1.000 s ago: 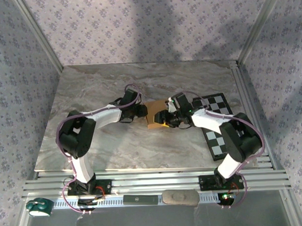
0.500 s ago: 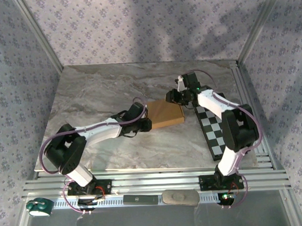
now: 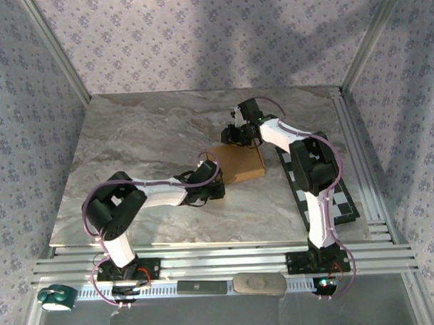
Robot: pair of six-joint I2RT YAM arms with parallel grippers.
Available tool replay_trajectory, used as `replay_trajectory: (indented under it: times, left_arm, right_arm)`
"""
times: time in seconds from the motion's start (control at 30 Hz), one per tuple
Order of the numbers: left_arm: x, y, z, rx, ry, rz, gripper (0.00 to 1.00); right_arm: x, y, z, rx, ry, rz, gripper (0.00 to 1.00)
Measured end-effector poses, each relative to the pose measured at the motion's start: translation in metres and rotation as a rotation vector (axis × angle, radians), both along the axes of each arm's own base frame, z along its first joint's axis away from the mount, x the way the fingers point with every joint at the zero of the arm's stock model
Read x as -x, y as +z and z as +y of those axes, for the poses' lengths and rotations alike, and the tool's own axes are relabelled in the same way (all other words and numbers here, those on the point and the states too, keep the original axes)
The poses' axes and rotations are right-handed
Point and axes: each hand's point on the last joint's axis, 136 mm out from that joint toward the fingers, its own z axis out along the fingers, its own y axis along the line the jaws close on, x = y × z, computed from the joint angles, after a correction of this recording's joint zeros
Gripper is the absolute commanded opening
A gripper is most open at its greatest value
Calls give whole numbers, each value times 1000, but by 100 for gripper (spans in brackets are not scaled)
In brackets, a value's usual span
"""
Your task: Fold the paper box
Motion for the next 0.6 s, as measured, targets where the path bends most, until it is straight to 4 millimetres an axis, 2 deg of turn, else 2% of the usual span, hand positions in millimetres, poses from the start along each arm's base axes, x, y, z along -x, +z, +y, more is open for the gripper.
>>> replay_trajectory:
  times: [0.2, 0.6]
  left_arm:
    - [-7, -1, 0, -42, 3, -34, 7]
    - [-17, 0, -6, -97, -91, -262, 3]
  right_arm:
    - [4, -2, 3, -3, 22, 14, 33]
    - [4, -1, 4, 0, 43, -6, 33]
